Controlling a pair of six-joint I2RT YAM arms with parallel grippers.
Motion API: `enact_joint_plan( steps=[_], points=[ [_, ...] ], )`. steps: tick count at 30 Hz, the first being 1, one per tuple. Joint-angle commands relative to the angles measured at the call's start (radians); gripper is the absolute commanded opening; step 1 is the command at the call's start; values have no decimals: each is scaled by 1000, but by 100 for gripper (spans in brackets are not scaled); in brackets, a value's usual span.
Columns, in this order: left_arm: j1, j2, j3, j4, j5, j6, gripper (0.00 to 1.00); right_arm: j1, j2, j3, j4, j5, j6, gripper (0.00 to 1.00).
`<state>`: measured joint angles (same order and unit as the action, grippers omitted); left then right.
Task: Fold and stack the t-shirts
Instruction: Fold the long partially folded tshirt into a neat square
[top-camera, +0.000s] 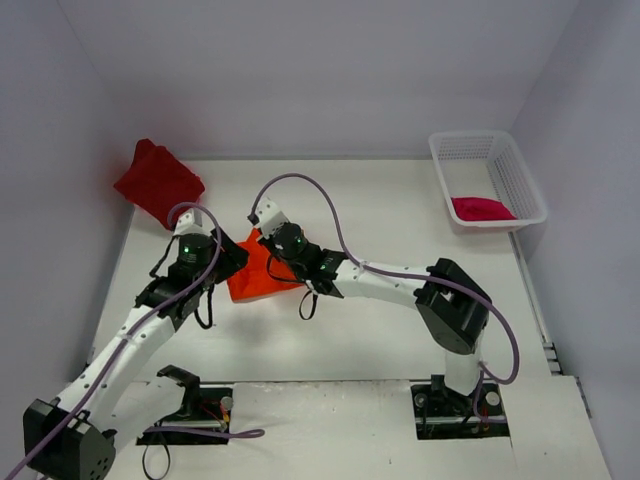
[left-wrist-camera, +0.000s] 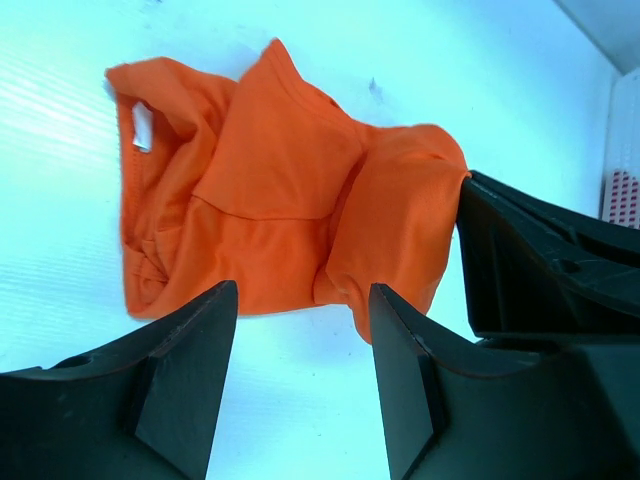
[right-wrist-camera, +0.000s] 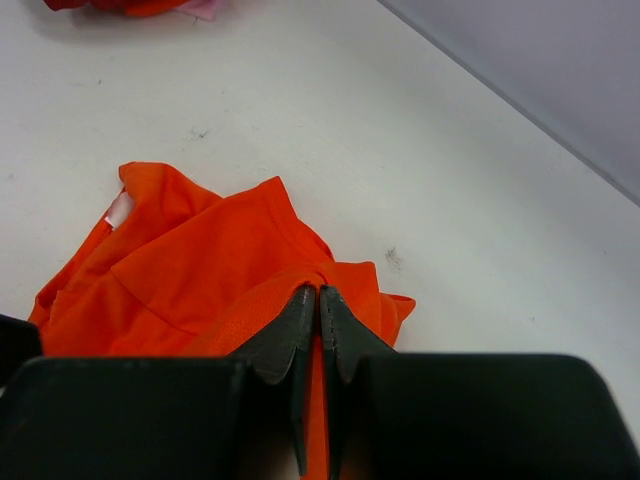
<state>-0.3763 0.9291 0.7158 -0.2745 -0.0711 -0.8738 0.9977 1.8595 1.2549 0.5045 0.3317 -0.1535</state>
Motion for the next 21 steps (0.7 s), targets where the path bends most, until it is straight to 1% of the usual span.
enact_joint_plan(
  steps=[1, 21],
  points=[
    [43, -49, 40, -25, -3, 36, 50, 12, 4, 58, 60, -3, 20, 0],
    [120, -134, 39, -95, -10, 65, 50, 35, 76, 90, 94, -23, 52, 0]
  ],
)
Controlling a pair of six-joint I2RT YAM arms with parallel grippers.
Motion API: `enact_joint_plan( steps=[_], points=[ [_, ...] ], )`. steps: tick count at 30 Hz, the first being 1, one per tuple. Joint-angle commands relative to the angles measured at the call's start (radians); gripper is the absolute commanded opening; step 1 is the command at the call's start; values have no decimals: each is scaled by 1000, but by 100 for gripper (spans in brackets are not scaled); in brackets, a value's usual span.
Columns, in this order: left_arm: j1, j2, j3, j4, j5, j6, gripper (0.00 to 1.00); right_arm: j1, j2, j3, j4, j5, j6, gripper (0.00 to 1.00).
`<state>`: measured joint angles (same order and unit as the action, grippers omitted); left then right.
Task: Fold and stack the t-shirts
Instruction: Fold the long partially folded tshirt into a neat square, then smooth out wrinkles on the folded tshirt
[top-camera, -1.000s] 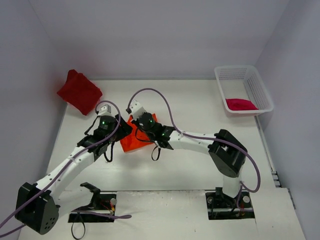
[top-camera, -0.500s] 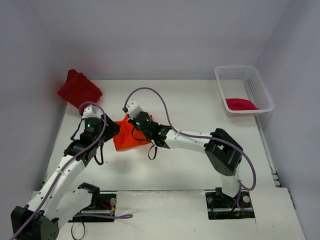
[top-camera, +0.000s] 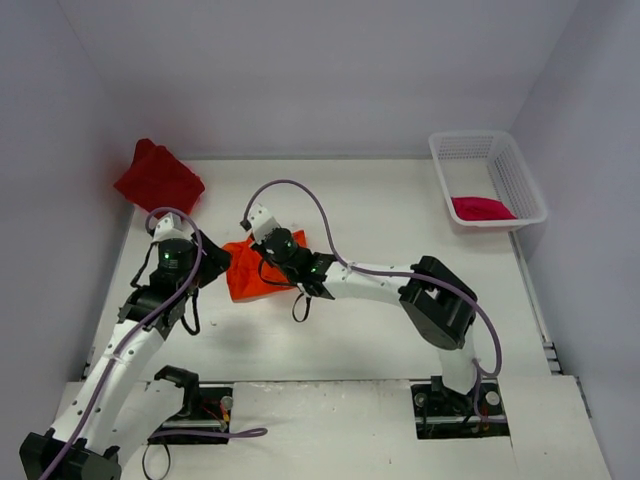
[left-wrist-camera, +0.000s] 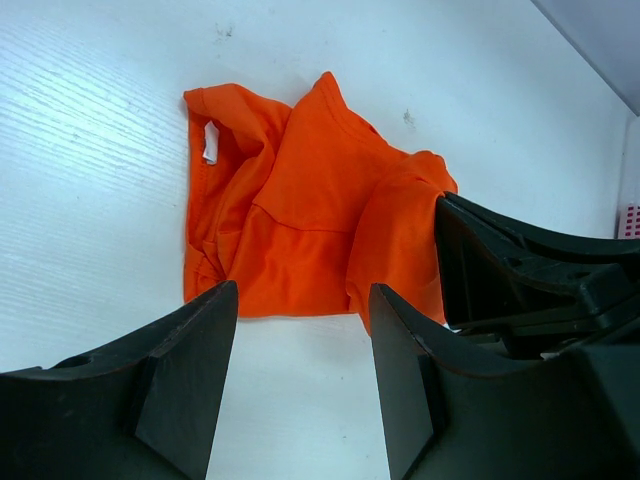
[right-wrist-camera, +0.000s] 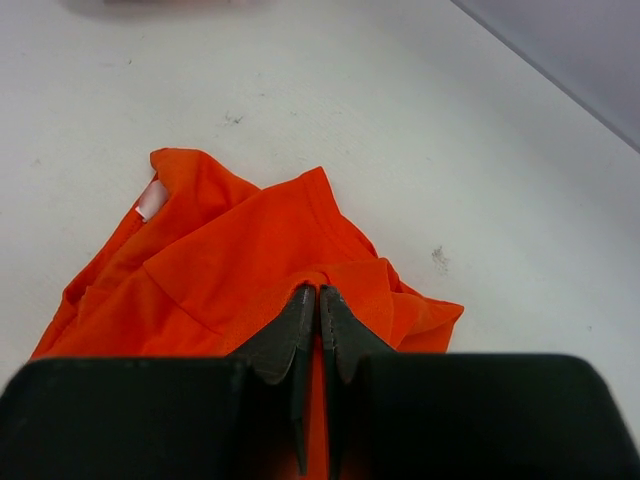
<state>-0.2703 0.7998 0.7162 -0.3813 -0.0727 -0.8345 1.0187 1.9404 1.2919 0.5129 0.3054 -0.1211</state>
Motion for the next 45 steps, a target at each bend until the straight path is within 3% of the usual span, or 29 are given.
enact_joint_plan(
  steps=[1, 3, 4, 5, 6, 7, 9, 15, 22, 27, 37, 45],
  points=[
    [16, -7, 40, 10, -7, 26, 50, 15, -1, 55, 91, 3, 27, 0],
    [26, -8, 40, 12, -4, 26, 50, 20, 5, 53, 95, 4, 34, 0],
    [28, -10, 39, 13, -4, 25, 50, 20, 6, 56, 96, 0, 41, 8],
    [29, -11, 34, 16, -3, 21, 50, 23, 9, 58, 96, 0, 43, 27],
    [32, -13, 32, 25, -1, 20, 50, 26, 14, 64, 96, 0, 44, 67],
    [33, -10, 29, 30, 4, 11, 50, 29, 17, 66, 93, 17, 43, 82],
    [32, -8, 17, 51, 8, 2, 50, 41, 3, 66, 90, 41, 14, 100],
    [31, 25, 2, 100, 40, -21, 50, 20, -153, 14, 36, 103, -55, 100],
    [31, 79, -14, 151, 60, -28, 50, -109, -351, -216, 26, 98, 0, 100],
    [29, 99, -18, 165, 56, -25, 50, -172, -324, -258, 50, 38, 32, 100],
    [31, 188, -37, 231, 60, -34, 50, -152, -152, -255, 125, -22, 83, 98],
    [31, 223, -81, 278, 68, -52, 50, -129, -115, -246, 128, -12, 89, 98]
  ],
)
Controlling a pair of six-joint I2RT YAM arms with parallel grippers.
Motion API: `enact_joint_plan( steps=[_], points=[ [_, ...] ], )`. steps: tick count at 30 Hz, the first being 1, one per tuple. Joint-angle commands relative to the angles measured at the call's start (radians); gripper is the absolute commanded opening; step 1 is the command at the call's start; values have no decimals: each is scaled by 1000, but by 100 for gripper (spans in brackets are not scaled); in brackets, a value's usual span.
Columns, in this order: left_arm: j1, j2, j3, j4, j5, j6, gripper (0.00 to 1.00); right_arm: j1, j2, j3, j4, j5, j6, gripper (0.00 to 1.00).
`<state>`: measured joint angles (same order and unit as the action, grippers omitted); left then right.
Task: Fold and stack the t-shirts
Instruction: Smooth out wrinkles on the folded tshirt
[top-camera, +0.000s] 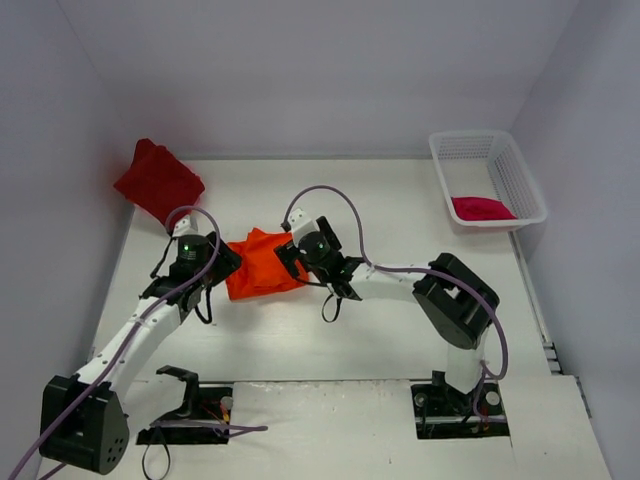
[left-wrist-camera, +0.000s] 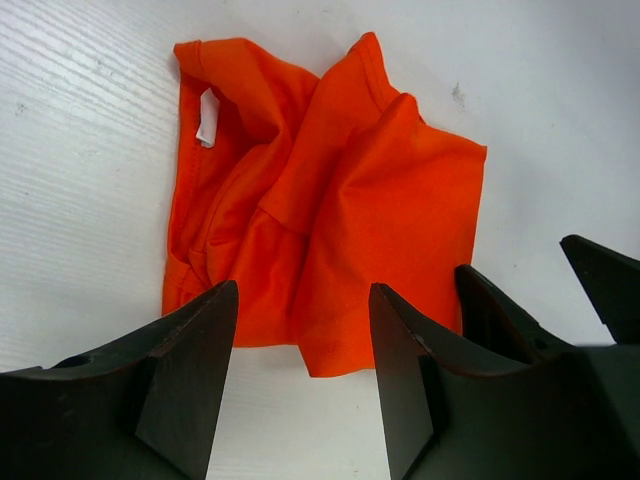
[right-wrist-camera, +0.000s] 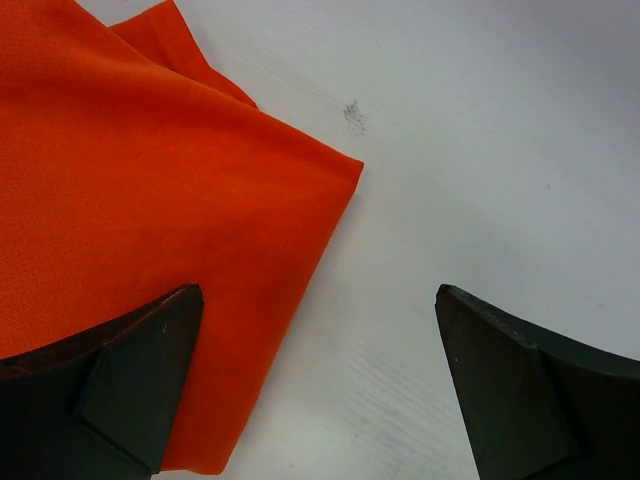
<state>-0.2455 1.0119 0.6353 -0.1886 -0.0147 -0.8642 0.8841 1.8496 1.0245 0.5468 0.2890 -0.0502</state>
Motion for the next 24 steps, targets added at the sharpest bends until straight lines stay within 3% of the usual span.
enact_joint_plan(
  steps=[1, 24],
  points=[
    [8, 14, -5, 106, 15, -27, 50, 9, -24, 22, 91, 4, 19, 98],
    [3, 140, -63, 340, 114, -68, 50, 23, 17, 57, 94, 18, 26, 98]
  ],
)
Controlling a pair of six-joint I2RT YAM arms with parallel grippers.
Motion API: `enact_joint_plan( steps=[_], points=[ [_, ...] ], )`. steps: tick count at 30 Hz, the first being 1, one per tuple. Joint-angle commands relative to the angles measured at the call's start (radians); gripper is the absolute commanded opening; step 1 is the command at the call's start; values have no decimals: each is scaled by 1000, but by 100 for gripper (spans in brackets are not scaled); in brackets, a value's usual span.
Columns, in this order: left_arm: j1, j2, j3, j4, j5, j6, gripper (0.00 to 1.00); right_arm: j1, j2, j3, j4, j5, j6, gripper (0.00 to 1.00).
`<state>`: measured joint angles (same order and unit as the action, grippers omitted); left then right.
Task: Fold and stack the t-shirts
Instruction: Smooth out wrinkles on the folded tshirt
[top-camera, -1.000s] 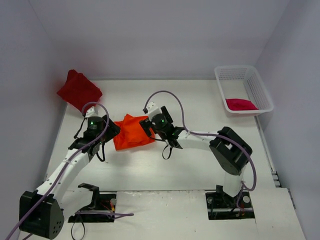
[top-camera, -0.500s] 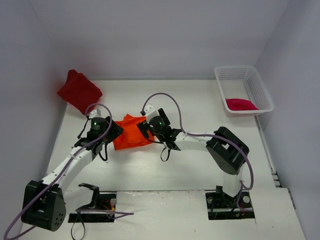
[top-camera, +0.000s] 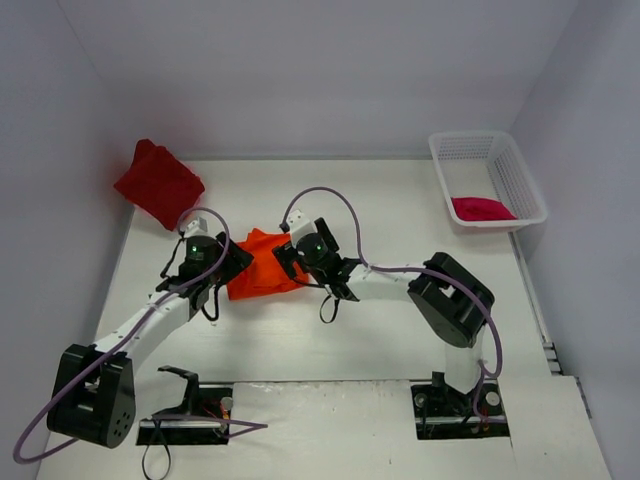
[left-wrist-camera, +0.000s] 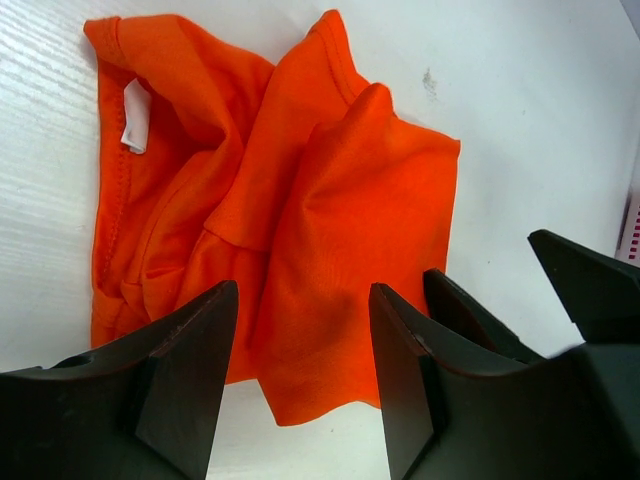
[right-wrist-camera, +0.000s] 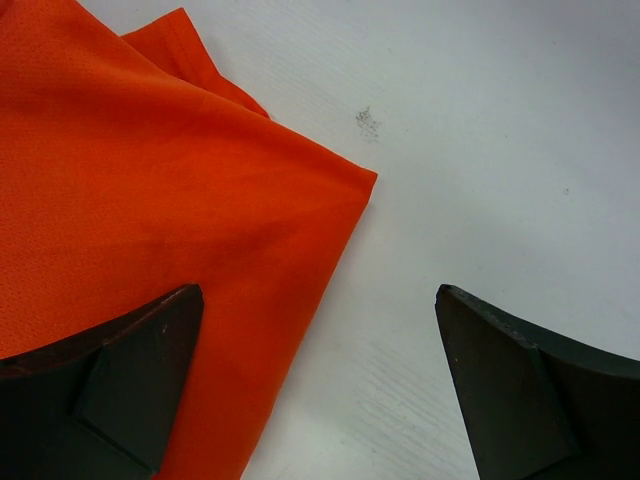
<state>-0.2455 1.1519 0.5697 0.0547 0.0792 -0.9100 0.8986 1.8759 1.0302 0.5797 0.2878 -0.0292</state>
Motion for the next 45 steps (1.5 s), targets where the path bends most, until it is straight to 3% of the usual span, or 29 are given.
enact_joint_plan(
  steps=[1, 8, 26, 30, 34, 38, 45],
  points=[
    [3, 6, 1, 100, 24, -24, 50, 8, -9, 53, 60, 20, 5, 98],
    [3, 20, -13, 134, 44, -43, 41, 10, -3, 70, 55, 21, -3, 98],
    [-28, 109, -28, 229, 59, -73, 41, 10, -4, 87, 46, 30, -20, 98],
    [-28, 112, -25, 231, 59, -70, 32, 10, -1, 88, 43, 30, -15, 98],
    [-28, 115, -25, 231, 59, -66, 12, 10, -6, 84, 43, 31, -14, 98],
    [-28, 106, -21, 223, 57, -63, 0, 10, -6, 82, 43, 33, -14, 98],
    [-28, 71, 1, 183, 51, -47, 0, 10, -9, 79, 43, 34, -9, 99]
  ],
)
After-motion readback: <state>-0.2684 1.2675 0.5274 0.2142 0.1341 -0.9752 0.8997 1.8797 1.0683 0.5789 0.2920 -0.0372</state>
